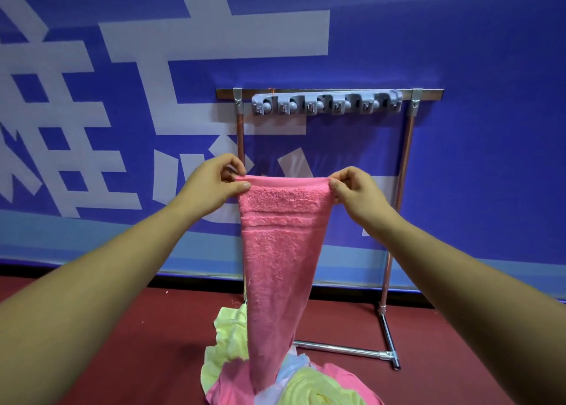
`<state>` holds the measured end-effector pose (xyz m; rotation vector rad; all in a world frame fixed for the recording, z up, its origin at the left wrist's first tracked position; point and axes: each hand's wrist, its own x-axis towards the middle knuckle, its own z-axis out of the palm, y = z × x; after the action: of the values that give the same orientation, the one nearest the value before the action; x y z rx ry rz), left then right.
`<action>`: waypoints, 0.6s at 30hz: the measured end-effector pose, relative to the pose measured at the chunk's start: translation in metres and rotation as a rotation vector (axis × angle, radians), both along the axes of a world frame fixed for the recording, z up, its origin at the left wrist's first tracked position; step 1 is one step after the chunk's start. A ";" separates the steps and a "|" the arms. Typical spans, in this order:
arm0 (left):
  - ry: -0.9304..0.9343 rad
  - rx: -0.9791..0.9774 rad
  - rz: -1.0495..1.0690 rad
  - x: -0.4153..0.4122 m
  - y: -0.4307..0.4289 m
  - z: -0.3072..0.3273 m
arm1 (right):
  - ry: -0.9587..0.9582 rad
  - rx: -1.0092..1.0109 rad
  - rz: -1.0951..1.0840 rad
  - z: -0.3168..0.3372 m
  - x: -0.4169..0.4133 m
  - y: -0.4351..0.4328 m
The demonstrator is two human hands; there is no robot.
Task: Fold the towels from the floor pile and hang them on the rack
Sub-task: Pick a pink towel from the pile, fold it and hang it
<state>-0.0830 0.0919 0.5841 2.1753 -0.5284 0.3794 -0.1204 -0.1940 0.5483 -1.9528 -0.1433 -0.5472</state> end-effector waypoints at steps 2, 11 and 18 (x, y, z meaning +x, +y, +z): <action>0.003 0.046 0.013 0.000 -0.001 0.003 | -0.008 0.069 0.031 0.004 0.001 0.001; 0.255 0.068 -0.353 -0.024 -0.006 0.012 | 0.013 0.176 0.151 0.013 0.003 -0.006; 0.332 0.175 -0.596 -0.048 -0.030 0.026 | 0.031 0.152 0.151 0.009 0.011 -0.004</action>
<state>-0.1314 0.0621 0.6100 2.0608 -1.0014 -0.3543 -0.1097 -0.1981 0.5578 -1.7850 -0.2213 -0.4155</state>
